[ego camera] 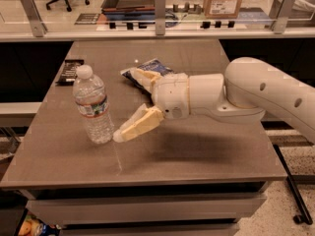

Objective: Knock water bottle over

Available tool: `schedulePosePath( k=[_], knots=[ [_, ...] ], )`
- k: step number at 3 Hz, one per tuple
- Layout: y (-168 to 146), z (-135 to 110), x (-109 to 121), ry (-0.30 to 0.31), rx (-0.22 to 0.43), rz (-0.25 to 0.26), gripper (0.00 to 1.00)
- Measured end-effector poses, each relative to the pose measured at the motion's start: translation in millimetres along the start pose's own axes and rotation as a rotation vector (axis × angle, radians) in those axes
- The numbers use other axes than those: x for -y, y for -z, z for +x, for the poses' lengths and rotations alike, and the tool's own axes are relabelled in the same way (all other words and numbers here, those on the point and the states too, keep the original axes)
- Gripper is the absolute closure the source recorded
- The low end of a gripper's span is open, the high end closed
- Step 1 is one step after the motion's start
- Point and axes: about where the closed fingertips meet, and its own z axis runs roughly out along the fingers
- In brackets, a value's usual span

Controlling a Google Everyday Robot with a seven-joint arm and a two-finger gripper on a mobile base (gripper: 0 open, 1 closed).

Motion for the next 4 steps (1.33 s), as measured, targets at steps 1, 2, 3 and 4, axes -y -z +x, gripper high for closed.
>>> schedulePosePath(
  k=[1, 2, 3, 4],
  knots=[
    [-12.7, -1.1, -2.6, -0.006, 0.034, -0.005, 0.0],
    [-24.7, -3.8, -2.4, -0.008, 0.061, -0.012, 0.0],
    [-34.7, -5.7, -1.2, -0.011, 0.076, -0.02, 0.0],
    [-36.0, -7.1, -2.7, -0.009, 0.075, -0.023, 0.17]
  ],
)
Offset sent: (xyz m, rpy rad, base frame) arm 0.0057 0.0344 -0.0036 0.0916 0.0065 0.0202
